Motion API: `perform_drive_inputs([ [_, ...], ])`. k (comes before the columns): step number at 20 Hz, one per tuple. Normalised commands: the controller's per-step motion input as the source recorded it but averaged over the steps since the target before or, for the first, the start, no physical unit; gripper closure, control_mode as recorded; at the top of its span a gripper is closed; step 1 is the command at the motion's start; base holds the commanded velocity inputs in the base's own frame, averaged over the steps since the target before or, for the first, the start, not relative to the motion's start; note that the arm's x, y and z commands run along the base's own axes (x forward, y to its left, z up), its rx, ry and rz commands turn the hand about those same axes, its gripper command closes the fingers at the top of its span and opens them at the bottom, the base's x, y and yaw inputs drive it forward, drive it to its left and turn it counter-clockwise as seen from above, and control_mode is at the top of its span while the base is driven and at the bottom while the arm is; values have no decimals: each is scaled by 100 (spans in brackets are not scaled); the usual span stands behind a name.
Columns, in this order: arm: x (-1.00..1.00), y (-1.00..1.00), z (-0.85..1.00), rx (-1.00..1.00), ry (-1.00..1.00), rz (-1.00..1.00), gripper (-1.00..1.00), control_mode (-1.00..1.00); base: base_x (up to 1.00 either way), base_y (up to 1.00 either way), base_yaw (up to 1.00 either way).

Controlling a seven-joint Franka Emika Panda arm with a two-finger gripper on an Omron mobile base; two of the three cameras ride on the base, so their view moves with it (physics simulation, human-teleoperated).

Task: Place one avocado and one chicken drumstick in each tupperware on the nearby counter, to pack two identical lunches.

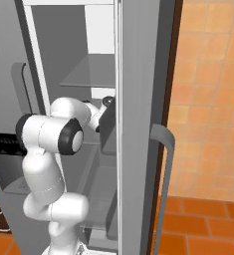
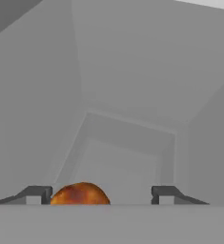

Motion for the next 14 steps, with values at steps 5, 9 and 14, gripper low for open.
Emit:
perform_drive_inputs([
  [5, -61, -2, -54, 0, 0, -2, 100, -100, 0, 0, 0],
  [9, -84, 0, -11, 0, 0, -10, 100, -100, 0, 0, 0],
  [14, -92, 0, 47, 0, 0, -10, 100, -100, 0, 0, 0],
])
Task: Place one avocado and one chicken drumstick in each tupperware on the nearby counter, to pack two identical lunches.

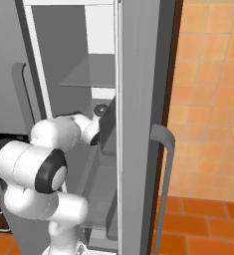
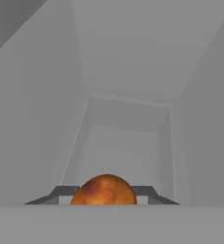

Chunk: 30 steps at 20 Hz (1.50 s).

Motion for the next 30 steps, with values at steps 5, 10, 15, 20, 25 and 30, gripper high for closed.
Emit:
perform_drive_inputs([
  [5, -100, 0, 78, 0, 0, -8, 100, -100, 0, 0, 0],
  [10, -100, 0, 75, 0, -2, -6, 100, -100, 0, 0, 0],
  [15, -100, 0, 86, 0, -13, -1, 100, -100, 0, 0, 0],
  [20, -100, 0, 29, 0, -11, 0, 100, -100, 0, 0, 0],
  [25, -100, 22, 10, -5, -11, 0, 100, -100, 0, 0, 0],
  [30, -60, 23, 0, -6, -7, 0, 100, 100, -40, 16, 0],
])
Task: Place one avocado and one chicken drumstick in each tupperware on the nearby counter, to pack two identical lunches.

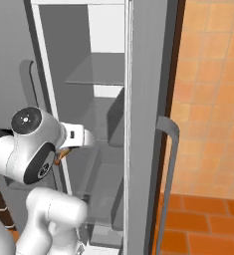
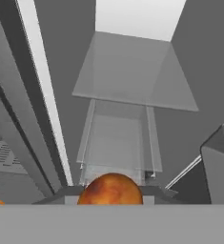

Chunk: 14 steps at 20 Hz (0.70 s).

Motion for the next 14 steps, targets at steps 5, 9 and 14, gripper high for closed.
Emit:
perform_drive_inputs([
  [5, 0, 0, 0, 0, 0, 0, 100, 100, -98, 85, 1],
  [9, 0, 0, 0, 0, 0, 0, 100, 100, -51, 100, 0],
  [14, 0, 0, 0, 0, 0, 0, 100, 100, -16, 100, 0],
])
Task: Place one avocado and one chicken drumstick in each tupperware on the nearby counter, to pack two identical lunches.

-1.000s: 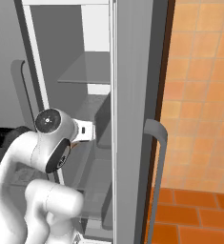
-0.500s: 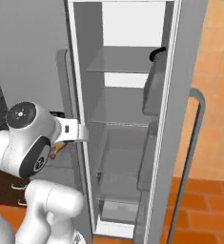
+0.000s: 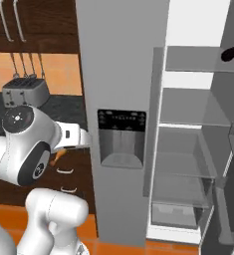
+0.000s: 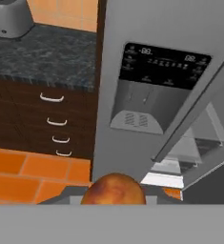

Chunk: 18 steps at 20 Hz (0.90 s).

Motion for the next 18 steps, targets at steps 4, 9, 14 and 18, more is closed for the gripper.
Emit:
perform_drive_inputs([
  [4, 0, 0, 0, 0, 0, 0, 100, 100, 0, 100, 0],
  [9, 0, 0, 0, 0, 0, 0, 100, 100, 0, 100, 0],
  [14, 0, 0, 0, 0, 0, 0, 100, 100, 14, 100, 0],
  [18, 0, 0, 0, 0, 0, 0, 100, 100, 36, 100, 0],
])
